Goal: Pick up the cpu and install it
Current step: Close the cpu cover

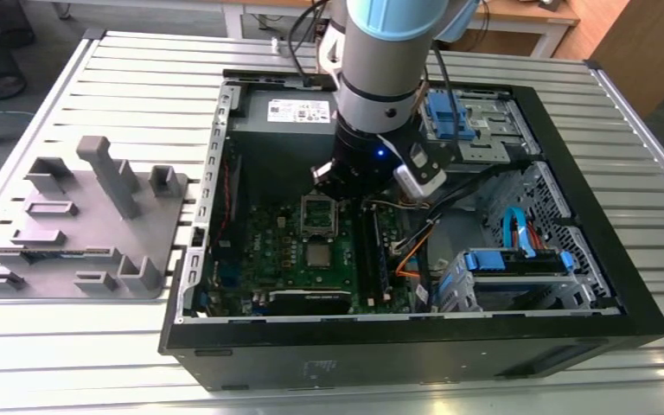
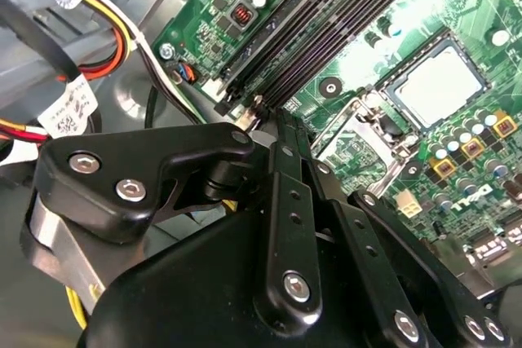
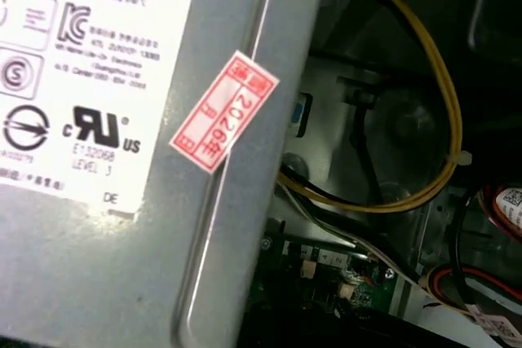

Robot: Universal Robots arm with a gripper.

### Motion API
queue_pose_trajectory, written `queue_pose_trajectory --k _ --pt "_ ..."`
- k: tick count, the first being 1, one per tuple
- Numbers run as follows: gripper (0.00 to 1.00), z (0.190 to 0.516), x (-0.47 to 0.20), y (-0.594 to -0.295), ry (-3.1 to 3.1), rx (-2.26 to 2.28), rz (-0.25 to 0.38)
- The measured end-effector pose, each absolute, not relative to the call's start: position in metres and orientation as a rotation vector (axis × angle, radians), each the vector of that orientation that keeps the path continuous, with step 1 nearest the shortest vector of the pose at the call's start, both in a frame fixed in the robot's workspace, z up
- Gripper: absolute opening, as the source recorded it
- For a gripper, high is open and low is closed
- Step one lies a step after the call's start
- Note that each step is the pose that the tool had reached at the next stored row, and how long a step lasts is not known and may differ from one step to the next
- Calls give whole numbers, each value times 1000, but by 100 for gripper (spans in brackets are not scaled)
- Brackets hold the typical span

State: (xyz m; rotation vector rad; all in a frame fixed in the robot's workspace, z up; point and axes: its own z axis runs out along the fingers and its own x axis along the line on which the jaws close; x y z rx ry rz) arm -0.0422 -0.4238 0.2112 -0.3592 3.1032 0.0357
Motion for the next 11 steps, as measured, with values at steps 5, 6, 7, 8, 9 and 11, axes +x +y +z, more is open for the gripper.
queue_pose_trajectory --k 5,6,7,8,9,11 --pt "11 210 -42 -423 3094 -438 36" --pt "11 210 -42 -423 3092 -453 36" --pt "11 210 -42 -423 3090 -468 36" --pt "11 210 -42 -423 3088 -482 36" --pt "11 210 -42 -422 3086 -492 37" --pt "11 210 -42 -421 3086 -493 37"
